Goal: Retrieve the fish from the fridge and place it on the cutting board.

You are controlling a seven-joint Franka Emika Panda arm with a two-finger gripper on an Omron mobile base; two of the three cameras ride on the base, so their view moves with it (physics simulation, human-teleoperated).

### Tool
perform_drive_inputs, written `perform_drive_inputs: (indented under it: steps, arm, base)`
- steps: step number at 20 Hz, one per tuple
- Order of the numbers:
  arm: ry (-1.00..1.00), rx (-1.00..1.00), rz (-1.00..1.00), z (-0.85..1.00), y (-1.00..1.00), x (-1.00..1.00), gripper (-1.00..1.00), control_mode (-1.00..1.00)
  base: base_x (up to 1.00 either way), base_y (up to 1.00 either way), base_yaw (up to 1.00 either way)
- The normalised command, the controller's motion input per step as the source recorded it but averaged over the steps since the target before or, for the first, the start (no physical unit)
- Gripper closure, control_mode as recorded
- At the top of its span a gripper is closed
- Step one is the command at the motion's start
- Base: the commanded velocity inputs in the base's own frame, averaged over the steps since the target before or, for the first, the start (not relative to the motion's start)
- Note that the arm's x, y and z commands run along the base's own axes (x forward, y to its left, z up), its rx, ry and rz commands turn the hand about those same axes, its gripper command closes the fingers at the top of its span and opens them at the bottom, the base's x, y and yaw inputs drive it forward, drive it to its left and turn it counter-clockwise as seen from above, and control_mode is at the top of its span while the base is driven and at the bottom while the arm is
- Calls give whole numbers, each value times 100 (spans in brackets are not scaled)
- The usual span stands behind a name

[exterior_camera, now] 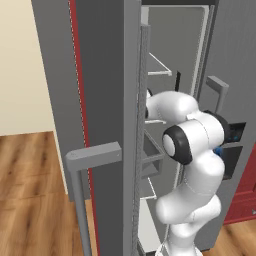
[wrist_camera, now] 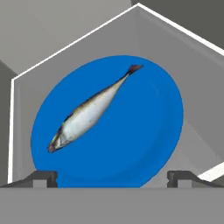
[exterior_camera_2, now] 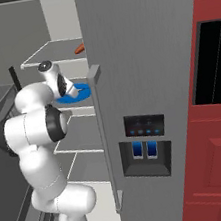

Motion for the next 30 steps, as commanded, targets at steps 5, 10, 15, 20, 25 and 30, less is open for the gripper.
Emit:
perform_drive_inputs:
  steps: [5, 10, 15, 20, 25, 30]
  arm:
    - [1, -1, 0, -20, 0, 45, -100, -100]
    - [5, -1, 0, -12, 0, 44, -100, -100]
    - [3, 0, 0, -11, 0, 50, -100, -100]
    - [2, -1, -2, -14, 5, 53, -100, -100]
    - [1, -2, -2, -12, 8, 51, -100, -100]
    - [11, -11, 0, -38, 10, 12, 100, -100]
  base:
    - [0, 0, 0]
    - [0, 0, 0]
    - [0, 0, 0]
    - [0, 0, 0]
    - [0, 0, 0]
    - [0, 0, 0]
